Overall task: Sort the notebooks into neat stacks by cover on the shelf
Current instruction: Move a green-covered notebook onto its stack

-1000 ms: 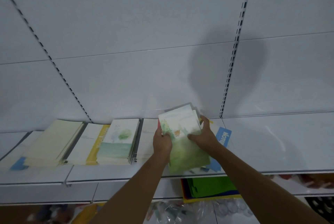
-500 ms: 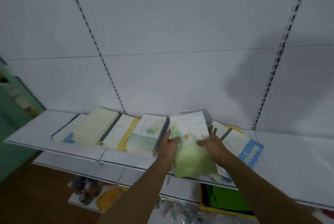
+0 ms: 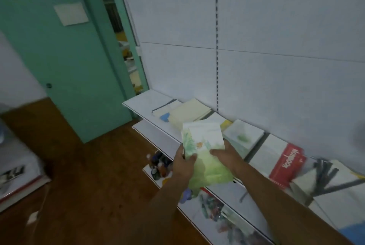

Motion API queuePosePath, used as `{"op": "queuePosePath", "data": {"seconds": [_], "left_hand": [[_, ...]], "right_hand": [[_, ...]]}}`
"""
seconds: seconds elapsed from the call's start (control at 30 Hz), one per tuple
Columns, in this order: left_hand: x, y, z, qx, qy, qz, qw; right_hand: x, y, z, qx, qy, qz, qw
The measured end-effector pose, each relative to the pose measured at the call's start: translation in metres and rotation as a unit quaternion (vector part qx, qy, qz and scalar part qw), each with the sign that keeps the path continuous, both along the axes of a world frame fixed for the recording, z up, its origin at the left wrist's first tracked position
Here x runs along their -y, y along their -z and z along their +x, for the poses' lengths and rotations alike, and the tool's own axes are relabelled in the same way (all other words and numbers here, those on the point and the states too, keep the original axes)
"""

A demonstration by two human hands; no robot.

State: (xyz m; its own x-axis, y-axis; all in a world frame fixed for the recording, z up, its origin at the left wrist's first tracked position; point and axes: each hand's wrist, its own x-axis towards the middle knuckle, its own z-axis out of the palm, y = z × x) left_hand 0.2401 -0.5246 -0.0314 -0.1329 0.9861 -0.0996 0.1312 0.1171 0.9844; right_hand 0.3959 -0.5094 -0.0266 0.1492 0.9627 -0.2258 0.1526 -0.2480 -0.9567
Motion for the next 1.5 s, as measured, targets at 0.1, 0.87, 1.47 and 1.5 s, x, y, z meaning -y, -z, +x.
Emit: {"op": "queuePosePath", "data": {"seconds": [0.1, 0.87, 1.47, 1.5], "left_hand": [[-0.002, -0.004, -0.052, 0.000, -0.009, 0.001, 1.000], [-0.071, 0.022, -0.270, 0.059, -0.073, -0.017, 0.995], [-0.176, 0.000, 0.021, 0.035, 0.242, -0.034, 0.969], [-0.176, 0.003, 0.035, 0.027, 0.265, -0.035, 0.963]], "right_hand": [[-0.012, -0.012, -0.051, 0.025, -0.037, 0.007, 0.999], [-0.109, 0.002, -0.268, 0.080, -0.153, 0.005, 0.985], [-0.100, 0.002, 0.016, 0.060, 0.280, -0.021, 0.958], [-0.091, 0.005, 0.026, 0.067, 0.304, -0.029, 0.950]]}}
